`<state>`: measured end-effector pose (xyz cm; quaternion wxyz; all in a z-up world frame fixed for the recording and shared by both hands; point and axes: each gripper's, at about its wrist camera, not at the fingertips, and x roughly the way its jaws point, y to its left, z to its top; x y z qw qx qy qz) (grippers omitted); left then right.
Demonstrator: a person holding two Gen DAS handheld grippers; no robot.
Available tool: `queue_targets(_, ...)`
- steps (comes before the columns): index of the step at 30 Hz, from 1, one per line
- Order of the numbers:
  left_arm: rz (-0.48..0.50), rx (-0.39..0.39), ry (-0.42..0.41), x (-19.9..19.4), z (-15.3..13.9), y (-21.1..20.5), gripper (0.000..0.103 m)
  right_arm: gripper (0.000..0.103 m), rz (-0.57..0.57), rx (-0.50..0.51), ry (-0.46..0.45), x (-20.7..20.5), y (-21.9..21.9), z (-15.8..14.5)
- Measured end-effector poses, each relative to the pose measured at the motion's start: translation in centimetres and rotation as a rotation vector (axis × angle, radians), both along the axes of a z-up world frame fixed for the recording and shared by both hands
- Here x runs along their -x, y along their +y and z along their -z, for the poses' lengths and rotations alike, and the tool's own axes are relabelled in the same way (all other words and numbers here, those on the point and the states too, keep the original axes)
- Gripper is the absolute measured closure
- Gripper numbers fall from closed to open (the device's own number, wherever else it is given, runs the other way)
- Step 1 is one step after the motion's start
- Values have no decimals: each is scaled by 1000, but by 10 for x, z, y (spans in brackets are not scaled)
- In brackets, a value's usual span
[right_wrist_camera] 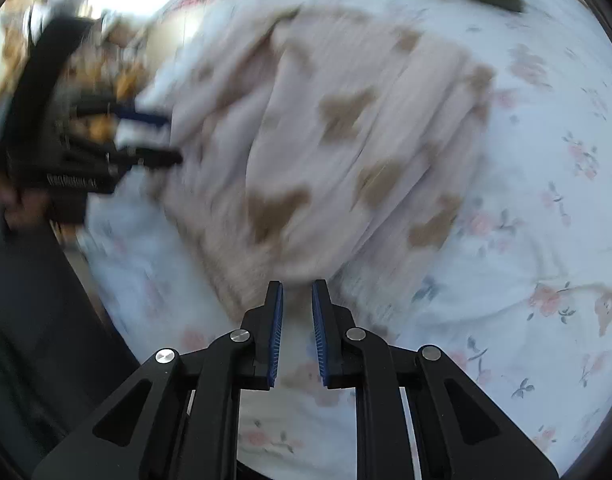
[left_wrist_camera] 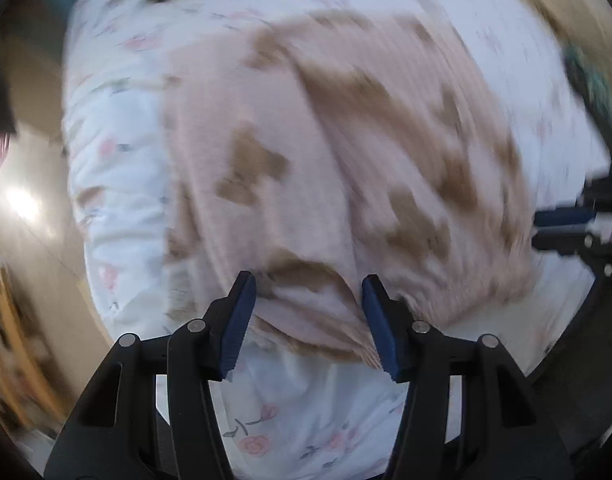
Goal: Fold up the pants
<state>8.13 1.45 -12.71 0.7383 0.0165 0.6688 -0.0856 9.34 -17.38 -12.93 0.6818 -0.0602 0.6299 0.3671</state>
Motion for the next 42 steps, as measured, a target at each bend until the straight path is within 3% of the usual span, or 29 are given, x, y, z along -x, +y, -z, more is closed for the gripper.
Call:
queue_targets(6,-353,153,-150,-43,-32,70,52,84,385,-255,-36,-62,-55,-30)
queue_targets(9,-421,172,-177,-60,-26,87,52,73,541,-338,23,-93,-80,-21)
queue_targets(12,-426,208,-174,-82,-14,92,54,69,631,-349,67,-116,-90,-3)
queue_targets(19,-429,219,-154,-101,1,96,55,69,600,-349,78,-145,-66,21)
queue_targets(25,-383,200,-151,-113,4,76,55,70,553,-257,73,-159,-41,37)
queue_targets(26,-374,187,-148,-115,6,73,63,70,550,-269,88,-160,-40,41)
queue_targets(27,-363,186,-145,-117,9,71,83,74,543,-265,87,-160,-38,44)
queue_targets(28,-349,187,-136,-118,12,68,93,77,532,-253,71,-160,-36,45)
queue_targets(29,-337,181,-135,-119,14,66,100,92,517,-261,55,-160,-34,43)
queue_targets(30,-327,171,-147,-119,13,64,100,100,500,-266,46,-159,-32,42)
queue_targets(32,-321,153,-175,-119,7,64,101,102,475,-269,1,-157,-30,33)
queue_targets(37,-348,200,-211,-117,-13,75,102,103,485,-323,-66,-155,-43,5)
queue_targets(42,-350,149,-222,-123,-8,84,103,103,586,-305,-69,-163,-65,7)
